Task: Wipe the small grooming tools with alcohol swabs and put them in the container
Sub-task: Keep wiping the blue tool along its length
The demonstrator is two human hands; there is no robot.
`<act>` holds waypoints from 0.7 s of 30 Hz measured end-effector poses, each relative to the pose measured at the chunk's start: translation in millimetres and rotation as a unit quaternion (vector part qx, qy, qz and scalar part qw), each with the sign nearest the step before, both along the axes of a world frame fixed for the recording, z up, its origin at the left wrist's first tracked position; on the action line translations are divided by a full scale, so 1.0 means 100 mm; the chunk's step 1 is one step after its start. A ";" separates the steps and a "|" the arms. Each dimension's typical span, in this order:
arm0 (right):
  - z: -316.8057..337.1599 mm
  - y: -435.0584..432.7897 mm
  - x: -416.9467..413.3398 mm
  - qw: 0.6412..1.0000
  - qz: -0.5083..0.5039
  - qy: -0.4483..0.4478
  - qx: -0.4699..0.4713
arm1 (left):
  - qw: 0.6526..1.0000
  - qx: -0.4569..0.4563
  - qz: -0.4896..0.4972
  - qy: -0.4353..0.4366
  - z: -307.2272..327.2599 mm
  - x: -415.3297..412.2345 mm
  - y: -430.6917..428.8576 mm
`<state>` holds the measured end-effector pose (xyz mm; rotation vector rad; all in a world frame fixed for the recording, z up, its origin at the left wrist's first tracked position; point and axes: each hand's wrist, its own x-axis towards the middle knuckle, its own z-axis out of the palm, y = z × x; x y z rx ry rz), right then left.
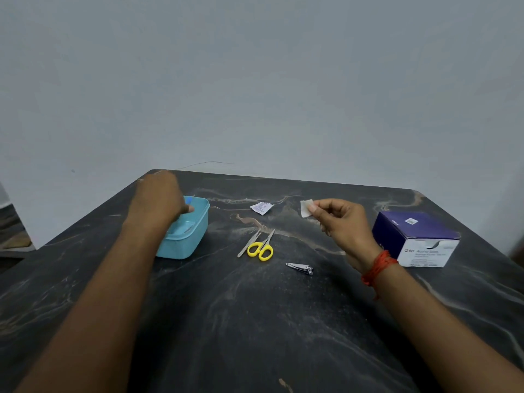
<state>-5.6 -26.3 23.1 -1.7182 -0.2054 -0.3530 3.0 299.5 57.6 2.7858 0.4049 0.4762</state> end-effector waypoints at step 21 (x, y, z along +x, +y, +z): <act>-0.08 -0.03 0.07 0.999 0.003 0.035 0.002 | 0.972 -0.044 -0.223 0.062 -0.36 -0.08 -0.99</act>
